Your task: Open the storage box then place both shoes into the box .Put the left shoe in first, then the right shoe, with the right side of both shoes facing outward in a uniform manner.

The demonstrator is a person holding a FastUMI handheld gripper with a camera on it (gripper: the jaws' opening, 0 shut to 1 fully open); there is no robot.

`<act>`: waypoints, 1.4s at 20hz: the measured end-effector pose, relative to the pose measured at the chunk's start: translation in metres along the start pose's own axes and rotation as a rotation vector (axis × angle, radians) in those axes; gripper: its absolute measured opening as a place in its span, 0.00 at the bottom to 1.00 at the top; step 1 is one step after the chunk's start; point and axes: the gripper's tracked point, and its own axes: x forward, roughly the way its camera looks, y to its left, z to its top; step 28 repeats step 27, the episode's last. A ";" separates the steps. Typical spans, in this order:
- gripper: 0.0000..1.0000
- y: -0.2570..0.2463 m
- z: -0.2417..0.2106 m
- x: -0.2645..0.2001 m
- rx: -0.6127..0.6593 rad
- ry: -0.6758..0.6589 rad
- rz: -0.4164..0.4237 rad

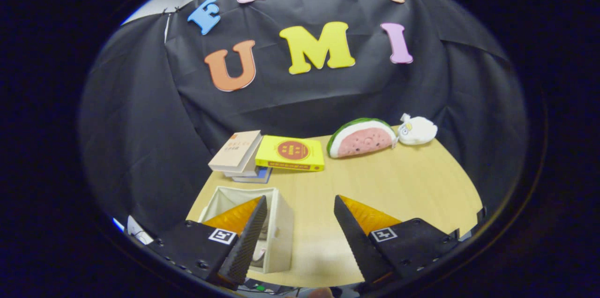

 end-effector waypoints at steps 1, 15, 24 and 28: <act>0.88 -0.012 0.004 -0.006 -0.010 -0.023 -0.016; 0.92 -0.088 0.029 -0.058 0.016 -0.202 -0.097; 0.92 -0.092 0.033 -0.054 0.027 -0.211 -0.110; 0.92 -0.089 0.033 -0.053 0.025 -0.211 -0.105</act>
